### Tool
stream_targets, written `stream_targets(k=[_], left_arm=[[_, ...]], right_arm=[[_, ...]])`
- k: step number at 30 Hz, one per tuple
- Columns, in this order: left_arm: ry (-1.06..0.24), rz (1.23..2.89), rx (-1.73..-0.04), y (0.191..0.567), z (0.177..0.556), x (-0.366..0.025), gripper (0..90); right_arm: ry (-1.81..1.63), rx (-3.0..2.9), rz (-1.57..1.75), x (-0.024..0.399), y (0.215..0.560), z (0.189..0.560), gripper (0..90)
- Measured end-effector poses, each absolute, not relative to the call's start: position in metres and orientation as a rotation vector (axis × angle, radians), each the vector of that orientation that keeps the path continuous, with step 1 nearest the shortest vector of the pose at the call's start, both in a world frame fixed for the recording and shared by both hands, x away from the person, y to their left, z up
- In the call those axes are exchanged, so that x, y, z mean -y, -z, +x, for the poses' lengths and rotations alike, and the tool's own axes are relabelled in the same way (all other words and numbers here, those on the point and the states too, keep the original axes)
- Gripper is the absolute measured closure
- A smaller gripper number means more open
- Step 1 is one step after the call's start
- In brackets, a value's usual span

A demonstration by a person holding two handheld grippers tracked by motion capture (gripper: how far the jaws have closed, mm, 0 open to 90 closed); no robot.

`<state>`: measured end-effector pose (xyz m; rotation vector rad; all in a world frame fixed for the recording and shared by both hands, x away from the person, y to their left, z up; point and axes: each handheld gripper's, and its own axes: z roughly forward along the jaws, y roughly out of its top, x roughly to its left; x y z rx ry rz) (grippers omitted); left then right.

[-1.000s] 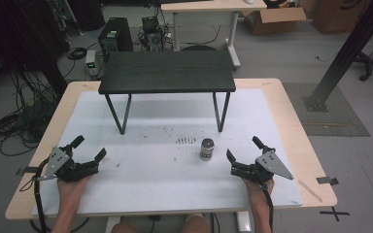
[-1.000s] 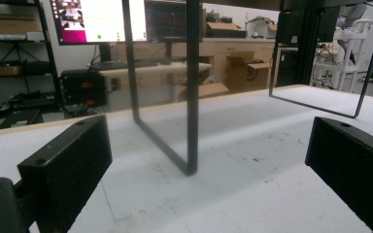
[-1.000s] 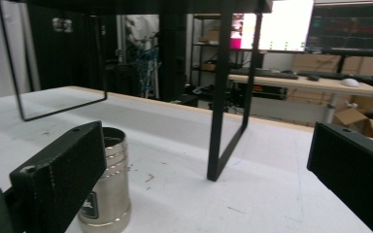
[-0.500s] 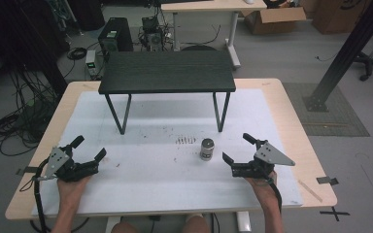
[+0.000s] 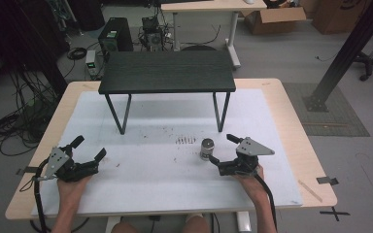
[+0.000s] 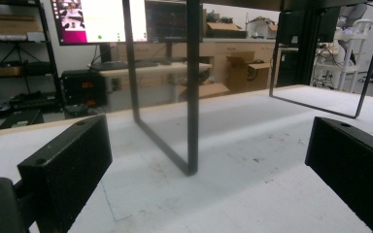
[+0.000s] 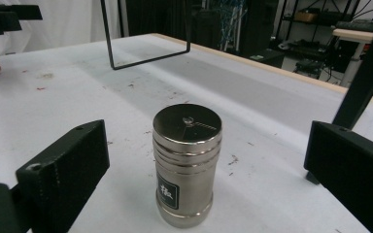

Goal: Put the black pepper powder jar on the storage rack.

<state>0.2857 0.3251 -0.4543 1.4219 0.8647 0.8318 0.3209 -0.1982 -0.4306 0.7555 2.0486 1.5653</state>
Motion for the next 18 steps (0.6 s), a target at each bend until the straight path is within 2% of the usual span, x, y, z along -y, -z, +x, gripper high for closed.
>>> stream_targets(k=[11,18], left_arm=[[-0.833,1.421,-0.863,0.454,0.285,-0.325,3.3],[-0.833,1.421,-0.863,0.454,0.285,-0.325,3.3]], right_arm=[[-1.513,-2.13,0.797,0.175,0.438,0.334,7.0],[-1.494,-2.167,0.843,0.164,0.445,0.34,16.4]])
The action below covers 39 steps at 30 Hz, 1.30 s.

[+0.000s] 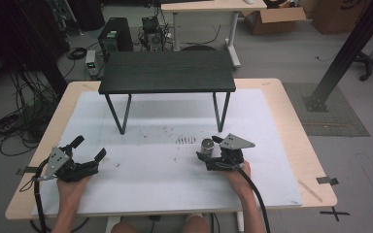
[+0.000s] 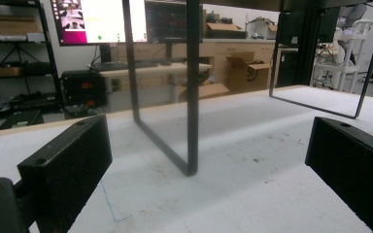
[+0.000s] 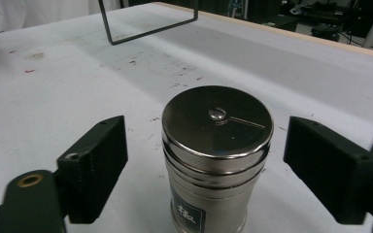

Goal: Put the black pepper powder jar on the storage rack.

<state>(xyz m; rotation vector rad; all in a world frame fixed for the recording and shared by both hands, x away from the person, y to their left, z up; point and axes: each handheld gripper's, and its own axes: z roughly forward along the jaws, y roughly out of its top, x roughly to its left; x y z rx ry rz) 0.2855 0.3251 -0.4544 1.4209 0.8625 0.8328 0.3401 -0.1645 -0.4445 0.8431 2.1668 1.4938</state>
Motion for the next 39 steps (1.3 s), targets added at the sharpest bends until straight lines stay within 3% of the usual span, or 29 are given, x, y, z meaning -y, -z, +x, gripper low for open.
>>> stream_targets(k=[10,16,39], left_arm=[[-0.833,1.421,-0.863,0.4544,0.2855,-0.325,3.3],[-0.834,1.421,-0.862,0.4544,0.2854,-0.325,3.3],[-0.833,1.421,-0.865,0.4543,0.2856,-0.325,3.5]], right_arm=[[-1.492,-2.15,0.847,0.1646,0.4446,0.3401,32.1],[-1.478,-2.132,0.843,0.1637,0.4449,0.3379,48.6],[-1.467,-2.117,0.844,0.1634,0.4453,0.3365,49.3]])
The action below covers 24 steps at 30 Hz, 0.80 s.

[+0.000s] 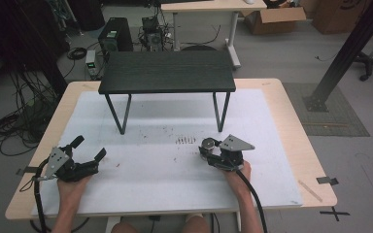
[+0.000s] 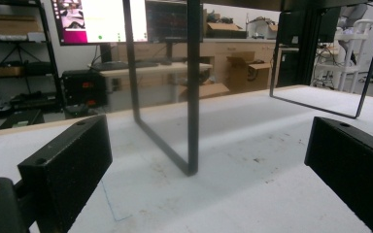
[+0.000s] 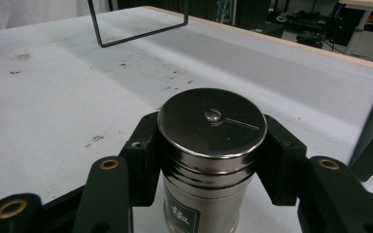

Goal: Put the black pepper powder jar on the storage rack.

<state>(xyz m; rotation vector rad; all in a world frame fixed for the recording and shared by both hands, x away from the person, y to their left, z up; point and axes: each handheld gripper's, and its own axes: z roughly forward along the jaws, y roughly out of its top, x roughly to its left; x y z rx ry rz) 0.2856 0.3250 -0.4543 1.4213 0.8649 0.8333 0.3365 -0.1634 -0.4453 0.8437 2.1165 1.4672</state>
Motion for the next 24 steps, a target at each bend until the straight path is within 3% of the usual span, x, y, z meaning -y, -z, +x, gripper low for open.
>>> stream_targets(k=[15,24], left_arm=[[-0.834,1.421,-0.866,0.454,0.286,-0.325,3.5],[-0.833,1.42,-0.867,0.454,0.286,-0.325,3.5]], right_arm=[[-1.46,-2.109,0.852,0.164,0.442,0.334,49.4],[-1.491,-2.086,0.846,0.16,0.417,0.333,49.4]])
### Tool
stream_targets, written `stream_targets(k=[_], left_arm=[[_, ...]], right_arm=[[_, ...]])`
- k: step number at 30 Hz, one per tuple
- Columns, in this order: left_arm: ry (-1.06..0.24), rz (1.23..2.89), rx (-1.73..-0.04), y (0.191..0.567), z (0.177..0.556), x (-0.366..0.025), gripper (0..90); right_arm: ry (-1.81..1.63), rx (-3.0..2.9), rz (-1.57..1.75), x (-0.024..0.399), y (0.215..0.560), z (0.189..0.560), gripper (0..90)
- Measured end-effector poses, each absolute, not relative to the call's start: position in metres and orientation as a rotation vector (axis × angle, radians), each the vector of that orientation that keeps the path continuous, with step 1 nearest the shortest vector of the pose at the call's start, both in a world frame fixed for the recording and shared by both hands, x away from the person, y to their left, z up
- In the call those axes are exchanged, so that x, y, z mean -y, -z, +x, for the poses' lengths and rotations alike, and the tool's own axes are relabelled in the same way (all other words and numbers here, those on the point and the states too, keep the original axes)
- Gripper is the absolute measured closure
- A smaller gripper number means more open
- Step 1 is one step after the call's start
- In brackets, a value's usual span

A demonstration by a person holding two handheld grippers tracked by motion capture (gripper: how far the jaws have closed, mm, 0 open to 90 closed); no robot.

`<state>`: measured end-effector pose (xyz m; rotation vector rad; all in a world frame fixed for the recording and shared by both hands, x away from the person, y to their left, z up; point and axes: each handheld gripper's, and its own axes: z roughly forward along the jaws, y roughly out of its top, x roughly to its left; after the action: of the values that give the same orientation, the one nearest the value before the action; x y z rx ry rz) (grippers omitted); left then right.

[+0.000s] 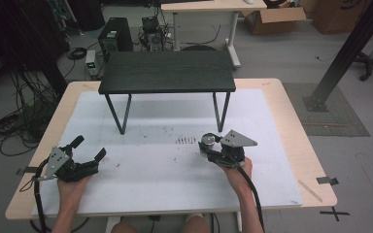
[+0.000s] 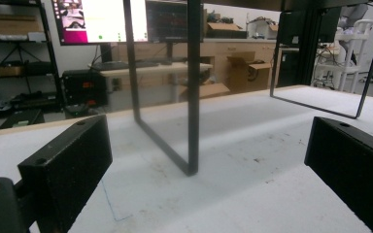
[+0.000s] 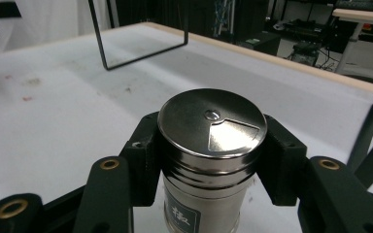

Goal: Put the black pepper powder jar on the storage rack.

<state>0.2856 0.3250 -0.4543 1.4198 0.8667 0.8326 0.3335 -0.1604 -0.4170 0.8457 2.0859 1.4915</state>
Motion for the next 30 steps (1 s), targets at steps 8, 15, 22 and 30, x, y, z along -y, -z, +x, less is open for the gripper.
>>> stream_targets(k=[8,15,22,30], left_arm=[[-0.833,1.42,-0.867,0.454,0.286,-0.325,3.5],[-0.833,1.42,-0.867,0.454,0.286,-0.325,3.5],[-0.833,1.419,-0.868,0.454,0.286,-0.325,3.5],[-0.834,1.42,-0.868,0.454,0.286,-0.325,3.6]], right_arm=[[-1.524,-2.076,0.848,0.153,0.393,0.335,49.4],[-1.523,-2.08,0.863,0.151,0.376,0.338,49.5],[-1.532,-2.067,0.872,0.151,0.357,0.338,49.5],[-1.547,-2.062,0.874,0.146,0.328,0.342,49.5]])
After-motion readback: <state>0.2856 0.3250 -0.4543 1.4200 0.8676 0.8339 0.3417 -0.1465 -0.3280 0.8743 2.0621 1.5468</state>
